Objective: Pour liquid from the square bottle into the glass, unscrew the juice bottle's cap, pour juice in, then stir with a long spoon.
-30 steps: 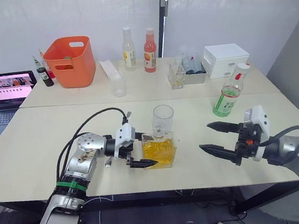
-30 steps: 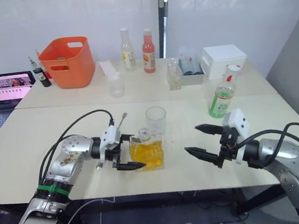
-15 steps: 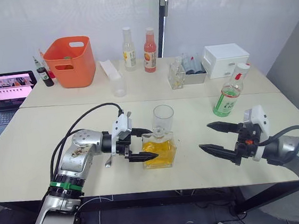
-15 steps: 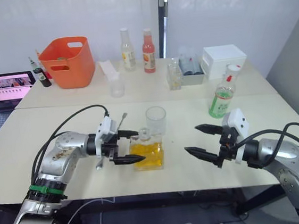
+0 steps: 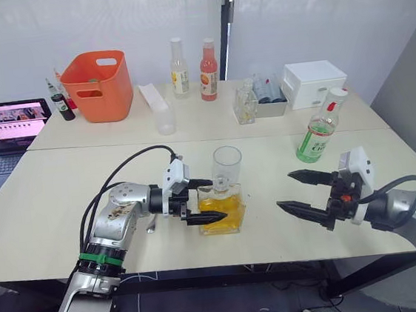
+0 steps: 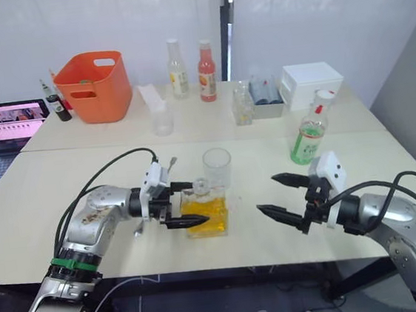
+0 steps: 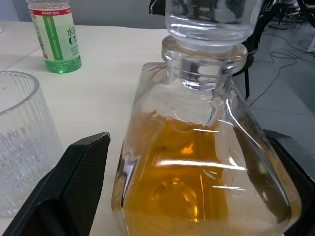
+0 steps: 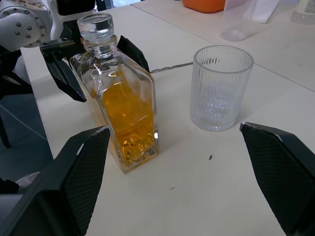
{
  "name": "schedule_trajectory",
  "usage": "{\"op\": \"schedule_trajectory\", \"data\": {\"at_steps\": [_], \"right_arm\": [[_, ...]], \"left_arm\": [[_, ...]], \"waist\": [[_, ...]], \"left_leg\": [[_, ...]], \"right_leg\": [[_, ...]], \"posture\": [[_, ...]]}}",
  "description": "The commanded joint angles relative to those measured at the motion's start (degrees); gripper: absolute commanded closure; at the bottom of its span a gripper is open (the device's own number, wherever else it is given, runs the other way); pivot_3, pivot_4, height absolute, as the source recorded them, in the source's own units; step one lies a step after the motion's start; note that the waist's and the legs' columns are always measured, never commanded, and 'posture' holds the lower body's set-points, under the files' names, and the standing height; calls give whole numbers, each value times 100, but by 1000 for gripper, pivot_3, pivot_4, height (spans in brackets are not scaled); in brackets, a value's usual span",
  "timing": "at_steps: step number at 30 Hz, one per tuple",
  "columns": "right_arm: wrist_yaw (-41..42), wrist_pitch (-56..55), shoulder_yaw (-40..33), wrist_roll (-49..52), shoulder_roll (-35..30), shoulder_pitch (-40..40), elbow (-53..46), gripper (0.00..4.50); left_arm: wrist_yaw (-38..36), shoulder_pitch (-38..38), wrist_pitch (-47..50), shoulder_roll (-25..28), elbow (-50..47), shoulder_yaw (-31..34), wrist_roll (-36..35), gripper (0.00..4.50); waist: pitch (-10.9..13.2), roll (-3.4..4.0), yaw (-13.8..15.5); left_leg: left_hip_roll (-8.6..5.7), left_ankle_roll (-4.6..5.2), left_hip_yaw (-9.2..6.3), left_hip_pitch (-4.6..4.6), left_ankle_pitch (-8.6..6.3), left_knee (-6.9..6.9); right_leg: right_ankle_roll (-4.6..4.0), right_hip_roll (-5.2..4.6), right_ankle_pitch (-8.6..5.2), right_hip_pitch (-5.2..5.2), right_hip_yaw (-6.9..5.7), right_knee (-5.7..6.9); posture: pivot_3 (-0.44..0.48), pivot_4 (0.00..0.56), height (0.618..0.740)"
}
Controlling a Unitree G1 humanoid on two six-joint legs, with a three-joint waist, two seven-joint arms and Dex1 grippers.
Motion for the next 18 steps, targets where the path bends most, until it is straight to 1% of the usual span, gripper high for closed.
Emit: {"op": "schedule_trajectory", "data": {"at_steps": [1, 4, 5, 11, 16, 18], "right_arm": [[-41, -10, -171, 37, -56, 9, -221, 0], [-64, 0, -174, 45, -57, 15, -247, 0], [-78, 9, -171, 47, -58, 5, -271, 0], [-262, 343, -43, 272, -75, -312, -519, 0], [-753, 1188, 701, 687, 204, -1521, -811, 0], [-879, 1362, 1018, 629, 360, -1970, -770, 0]], "left_arm": [[-22, -57, -67, -51, -145, 39, -118, 586], [-30, -52, -82, -67, -138, 35, -102, 1514], [-36, -42, -107, -74, -123, 24, -88, 1662], [-76, -5, -304, -67, -59, -27, -11, 1663], [-103, -41, -471, -70, 42, -61, 37, 1663], [-117, -71, -517, -79, 98, -73, 49, 1663]], "waist": [[0, 0, 0], [0, 0, -1], [0, 0, -3], [0, 0, -1], [-1, 6, -11], [-1, 6, -1]], "left_leg": [[0, 0, 0, 0, 0, 0], [0, 0, 0, 0, 0, 0], [0, 0, 0, 0, 0, 0], [0, 0, 0, 0, 0, 0], [3, 0, -2, 1, 0, 2], [2, 0, -3, -1, 0, 3]], "right_leg": [[0, 0, 0, 0, 0, 0], [0, 0, 0, 0, 0, 0], [0, 0, 0, 0, 0, 0], [0, 0, 0, 0, 0, 0], [-1, 2, 0, -1, 0, 3], [-1, 2, 0, 0, -1, 2]], "posture": [[0, 150, 715], [0, 150, 715], [0, 150, 715], [0, 150, 715], [0, 150, 715], [0, 150, 715]]}}
